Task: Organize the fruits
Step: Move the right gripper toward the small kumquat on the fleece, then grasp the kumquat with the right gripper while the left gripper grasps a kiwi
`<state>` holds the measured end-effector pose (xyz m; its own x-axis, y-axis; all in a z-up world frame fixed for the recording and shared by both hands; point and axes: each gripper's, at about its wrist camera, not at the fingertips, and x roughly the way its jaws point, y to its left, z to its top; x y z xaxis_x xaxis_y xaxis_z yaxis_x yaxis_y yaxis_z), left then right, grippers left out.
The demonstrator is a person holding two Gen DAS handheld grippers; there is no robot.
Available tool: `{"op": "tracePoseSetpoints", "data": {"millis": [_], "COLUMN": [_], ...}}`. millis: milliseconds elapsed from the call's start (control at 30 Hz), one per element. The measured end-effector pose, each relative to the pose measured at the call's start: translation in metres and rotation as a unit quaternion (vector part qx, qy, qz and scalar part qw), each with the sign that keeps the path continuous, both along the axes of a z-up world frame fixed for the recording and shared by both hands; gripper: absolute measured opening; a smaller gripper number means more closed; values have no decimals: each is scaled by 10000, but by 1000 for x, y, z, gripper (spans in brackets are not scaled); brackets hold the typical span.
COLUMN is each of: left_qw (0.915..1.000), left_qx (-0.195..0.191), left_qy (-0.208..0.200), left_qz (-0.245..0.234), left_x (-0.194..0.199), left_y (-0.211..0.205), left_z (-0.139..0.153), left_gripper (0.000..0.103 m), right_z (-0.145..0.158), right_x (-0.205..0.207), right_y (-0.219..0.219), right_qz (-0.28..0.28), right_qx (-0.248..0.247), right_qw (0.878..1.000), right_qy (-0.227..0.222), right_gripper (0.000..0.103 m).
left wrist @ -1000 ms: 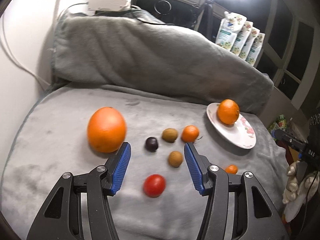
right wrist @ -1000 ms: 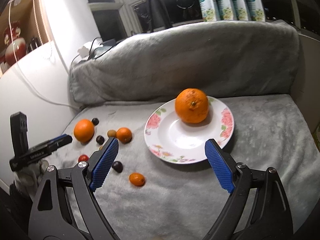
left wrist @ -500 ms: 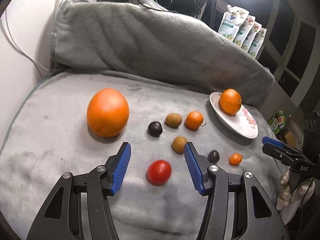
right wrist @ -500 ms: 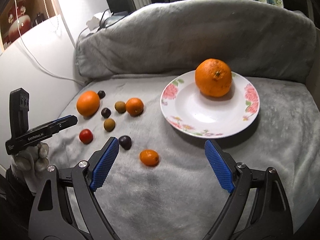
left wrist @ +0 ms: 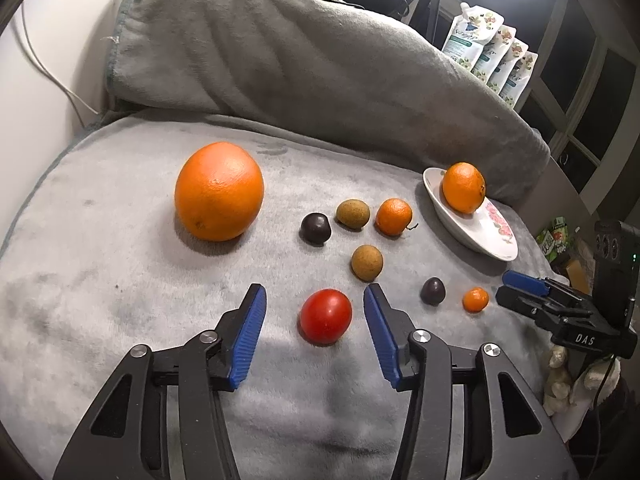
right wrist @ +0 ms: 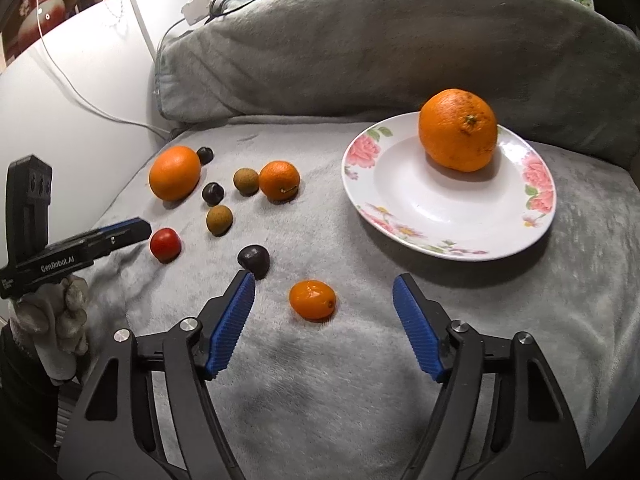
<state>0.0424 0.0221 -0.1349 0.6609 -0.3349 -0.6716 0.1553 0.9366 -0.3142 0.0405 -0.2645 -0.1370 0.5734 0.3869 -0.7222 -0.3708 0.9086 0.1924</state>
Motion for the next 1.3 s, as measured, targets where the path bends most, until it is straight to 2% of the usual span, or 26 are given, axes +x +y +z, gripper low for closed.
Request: {"op": "tracePoseSetpoints", "data": {"millis": [133,300,500,667,1000,1300], "left_qw": [9999,9992,9969,9945,9912,9897], "left_qx": [23,116,403,653,973,1078], "left_qy": [-14,-52,15,88,248,276], "left_qz": [-99,-375,-670,-809,-866,-906], "left_x": [8,16,31,38,48,52], "left_y": [-4,-19,-43,-57,-69,-70], "left_z": [1,5,2,-2,-13,-15], "left_gripper": [39,39,39,39,36,26], "right_z": [-5,-8,-9,-10,-14,-20], "right_x": [2,4,5,6,9,11], "right_y": [4,5,11,13,20,23], "right_qz": [41,66,152,204,305,330], "right_qx": [-80,-96,-178,-215,-322,-360], "right_qw": [9999,9999,9996,9994,9988,9983], "right_qy": [55,102,132,154,205,326], "right_gripper": [72,70,64,63,57,46]}}
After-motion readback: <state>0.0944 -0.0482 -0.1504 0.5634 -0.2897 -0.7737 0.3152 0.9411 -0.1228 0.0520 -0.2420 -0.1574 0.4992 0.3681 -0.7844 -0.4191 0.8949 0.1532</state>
